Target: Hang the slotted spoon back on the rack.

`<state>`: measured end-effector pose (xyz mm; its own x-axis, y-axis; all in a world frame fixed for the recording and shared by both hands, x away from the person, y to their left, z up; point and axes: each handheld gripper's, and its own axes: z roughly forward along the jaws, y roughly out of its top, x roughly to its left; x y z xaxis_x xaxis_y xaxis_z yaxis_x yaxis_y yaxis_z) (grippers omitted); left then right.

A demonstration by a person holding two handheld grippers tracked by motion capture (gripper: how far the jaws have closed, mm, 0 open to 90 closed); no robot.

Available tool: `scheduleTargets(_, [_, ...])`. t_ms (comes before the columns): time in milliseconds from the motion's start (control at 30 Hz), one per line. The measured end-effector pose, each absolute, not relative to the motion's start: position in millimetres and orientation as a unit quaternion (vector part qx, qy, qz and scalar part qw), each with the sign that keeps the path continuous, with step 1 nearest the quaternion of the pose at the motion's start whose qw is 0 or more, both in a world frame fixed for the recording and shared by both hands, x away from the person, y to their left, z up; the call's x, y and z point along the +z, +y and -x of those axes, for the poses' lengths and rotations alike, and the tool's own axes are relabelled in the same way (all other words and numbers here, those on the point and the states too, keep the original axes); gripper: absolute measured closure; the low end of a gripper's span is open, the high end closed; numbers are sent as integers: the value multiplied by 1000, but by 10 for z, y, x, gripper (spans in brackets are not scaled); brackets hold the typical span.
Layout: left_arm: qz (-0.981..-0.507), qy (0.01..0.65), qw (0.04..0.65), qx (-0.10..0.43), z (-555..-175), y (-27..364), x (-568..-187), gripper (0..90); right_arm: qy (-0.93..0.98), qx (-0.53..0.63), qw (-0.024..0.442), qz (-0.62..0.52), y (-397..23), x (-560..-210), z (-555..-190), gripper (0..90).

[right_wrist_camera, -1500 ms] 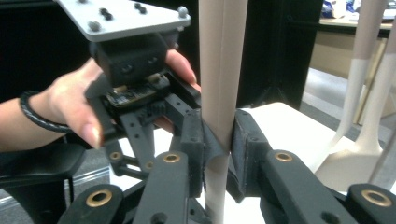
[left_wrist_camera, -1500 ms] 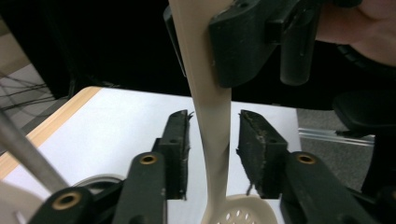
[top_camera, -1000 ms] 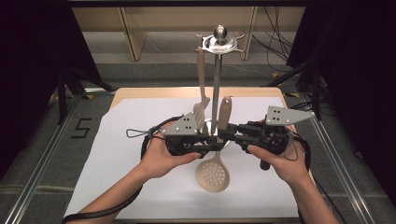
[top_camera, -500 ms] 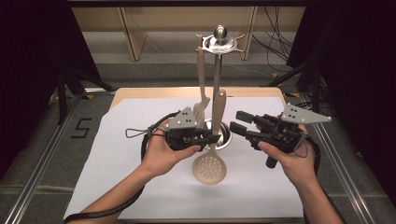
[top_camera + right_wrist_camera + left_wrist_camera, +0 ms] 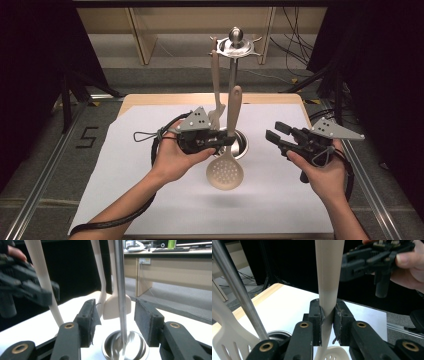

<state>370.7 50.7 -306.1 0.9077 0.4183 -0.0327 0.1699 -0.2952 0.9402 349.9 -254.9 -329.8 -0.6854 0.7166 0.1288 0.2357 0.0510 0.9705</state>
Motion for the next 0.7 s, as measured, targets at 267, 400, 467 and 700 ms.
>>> scheduleTargets(267, [-794, 186, 566, 118, -3783, 503, -2999, 777, 706, 581, 210, -345, -2560, -3409, -3514, 528])
scheduleTargets(400, [-794, 188, 566, 117, -3809, 511, -2969, 777, 715, 558, 219, -359, -2569, -3492, -3501, 528])
scheduleTargets(467, [-794, 188, 566, 119, -3830, 507, -2957, 777, 717, 555, 216, -363, -2573, -3539, -3499, 528])
scheduleTargets(700, [-793, 190, 567, 120, -3893, 476, -2921, 777, 719, 545, 217, -373, -2664, -3602, -3523, 528])
